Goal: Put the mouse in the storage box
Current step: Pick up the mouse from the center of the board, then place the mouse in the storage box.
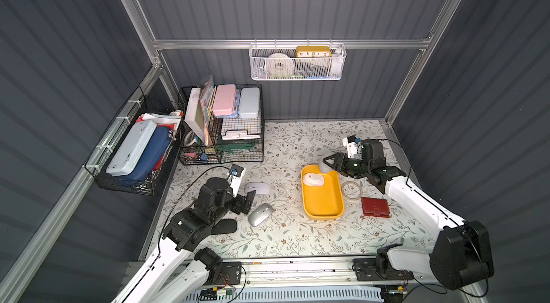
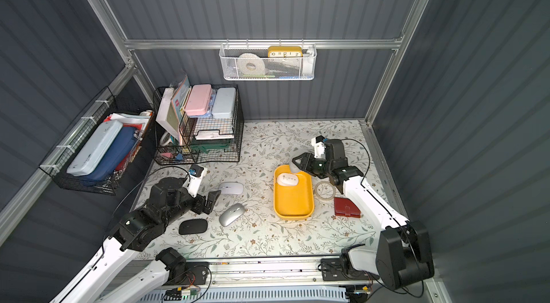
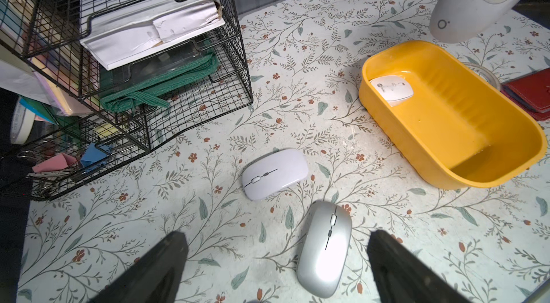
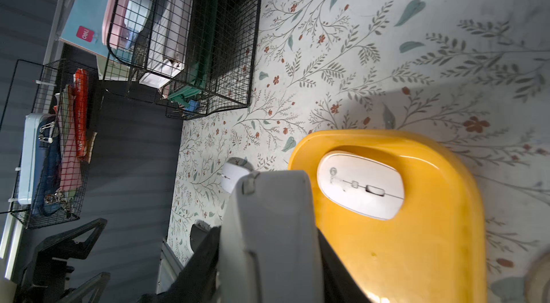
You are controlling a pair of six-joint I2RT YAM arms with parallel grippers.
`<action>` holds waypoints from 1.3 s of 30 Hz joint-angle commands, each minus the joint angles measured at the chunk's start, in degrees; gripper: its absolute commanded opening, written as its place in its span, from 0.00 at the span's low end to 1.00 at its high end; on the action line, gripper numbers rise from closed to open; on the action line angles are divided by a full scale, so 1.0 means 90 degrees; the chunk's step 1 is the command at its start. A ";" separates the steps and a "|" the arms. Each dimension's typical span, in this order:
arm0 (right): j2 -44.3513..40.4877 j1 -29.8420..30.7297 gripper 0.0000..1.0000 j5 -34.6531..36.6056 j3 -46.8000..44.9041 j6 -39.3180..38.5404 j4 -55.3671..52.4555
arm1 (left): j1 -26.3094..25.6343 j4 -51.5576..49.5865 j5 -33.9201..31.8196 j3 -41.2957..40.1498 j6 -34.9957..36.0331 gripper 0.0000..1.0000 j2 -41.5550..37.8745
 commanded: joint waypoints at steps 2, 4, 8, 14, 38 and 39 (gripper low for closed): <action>-0.0308 -0.0090 0.25 0.0305 -0.0357 -0.0093 0.0118 | -0.0031 0.0157 0.0001 -0.0188 -0.0075 1.00 -0.0129; -0.0385 -0.0084 0.25 0.0319 -0.0579 -0.0086 0.0202 | -0.0028 0.0165 0.0007 -0.0201 -0.0074 0.99 -0.0154; -0.0376 -0.0061 0.25 0.0062 -0.1084 0.0247 0.0716 | -0.0025 0.0161 -0.0010 -0.0202 -0.0081 0.99 -0.0149; -0.0385 0.0693 0.27 0.0760 -0.1538 0.0606 0.1234 | -0.0032 0.0161 -0.0042 -0.0188 -0.0091 0.99 -0.0089; 0.0999 0.2426 0.34 0.3298 -0.2113 0.2126 0.3133 | -0.0027 0.0210 -0.0049 -0.0209 -0.0103 0.99 -0.0069; 0.1048 0.2425 0.35 0.3313 -0.2129 0.2143 0.3222 | -0.0031 0.0210 -0.0047 -0.0209 -0.0103 0.99 -0.0068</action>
